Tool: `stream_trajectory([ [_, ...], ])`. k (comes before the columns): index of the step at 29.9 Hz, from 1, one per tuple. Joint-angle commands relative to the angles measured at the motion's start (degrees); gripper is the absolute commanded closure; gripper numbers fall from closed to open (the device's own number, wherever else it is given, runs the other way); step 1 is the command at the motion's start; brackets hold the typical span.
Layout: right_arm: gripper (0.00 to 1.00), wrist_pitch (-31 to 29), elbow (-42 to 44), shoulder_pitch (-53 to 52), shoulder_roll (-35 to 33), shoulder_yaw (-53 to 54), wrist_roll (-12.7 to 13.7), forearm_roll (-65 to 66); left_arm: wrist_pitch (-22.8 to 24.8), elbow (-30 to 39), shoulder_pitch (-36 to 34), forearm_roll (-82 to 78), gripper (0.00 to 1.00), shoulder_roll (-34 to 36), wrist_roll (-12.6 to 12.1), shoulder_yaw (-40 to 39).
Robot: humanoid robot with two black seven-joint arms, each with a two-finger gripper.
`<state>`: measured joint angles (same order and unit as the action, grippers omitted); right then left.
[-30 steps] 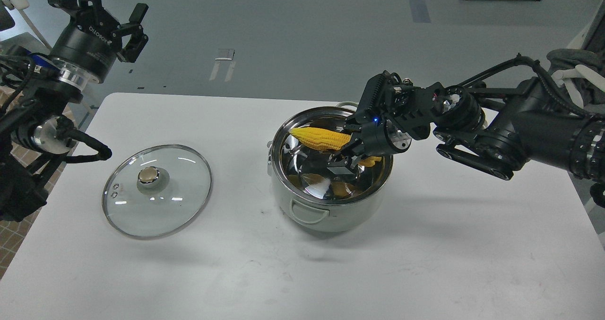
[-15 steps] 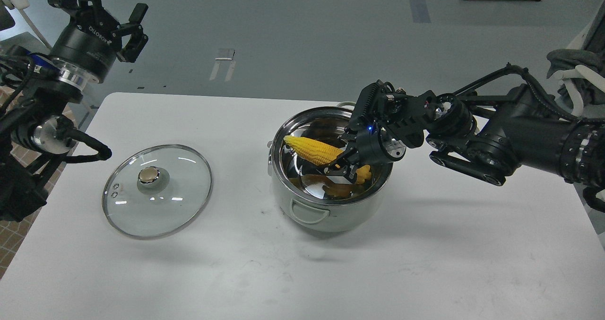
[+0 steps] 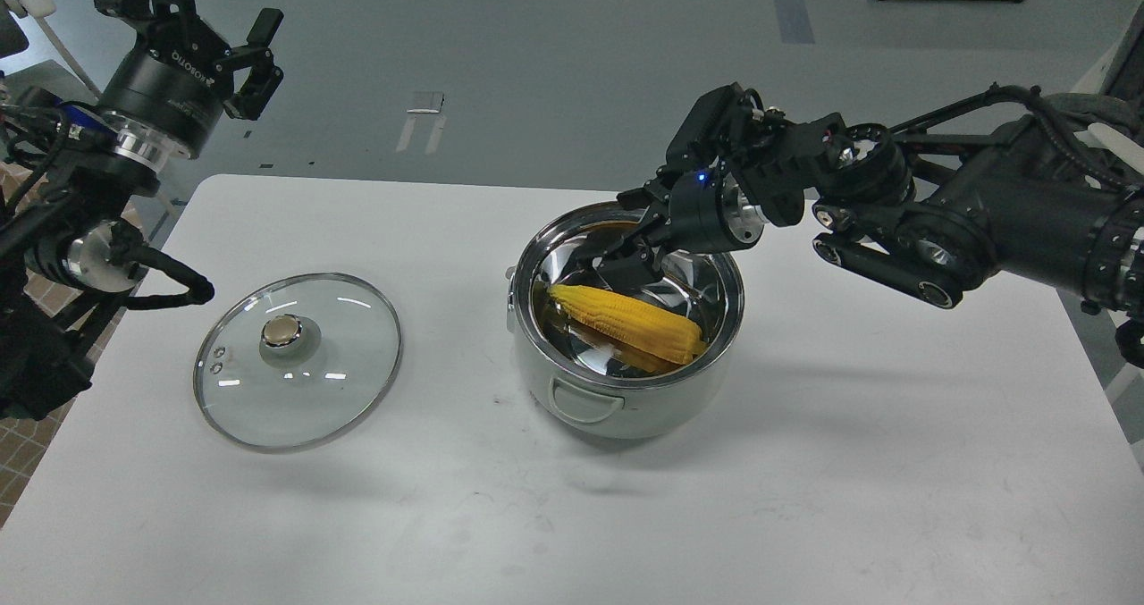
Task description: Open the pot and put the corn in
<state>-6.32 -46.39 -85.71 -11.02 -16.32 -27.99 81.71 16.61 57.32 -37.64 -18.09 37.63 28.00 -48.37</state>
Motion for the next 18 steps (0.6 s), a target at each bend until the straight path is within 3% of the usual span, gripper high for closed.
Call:
stream_trajectory([
  [1, 0.01, -0.18, 2.61, -1.04, -3.12, 4.54, -0.01, -7.69, 0.0, -0.81, -0.59, -0.1, 0.03, -0.36, 0.0, 0.12],
  [6, 0.01, 0.08, 5.77, 1.75, -7.87, 9.98, -0.01, -23.47, 0.0, -3.79, -2.6, -0.45, 0.03, -2.73, 0.0, 0.21],
  [12, 0.01, 0.96, 11.39, 10.71, -7.7, 15.34, -0.01, -44.49, 0.26, -8.27, -5.16, -0.63, 0.03, -7.03, 0.0, 0.21],
  [18, 0.01, 1.22, 13.52, 20.21, -7.53, 27.9, -0.01, -53.05, 0.18, -10.39, -5.42, -0.72, 0.02, -11.52, 0.0, 0.3],
])
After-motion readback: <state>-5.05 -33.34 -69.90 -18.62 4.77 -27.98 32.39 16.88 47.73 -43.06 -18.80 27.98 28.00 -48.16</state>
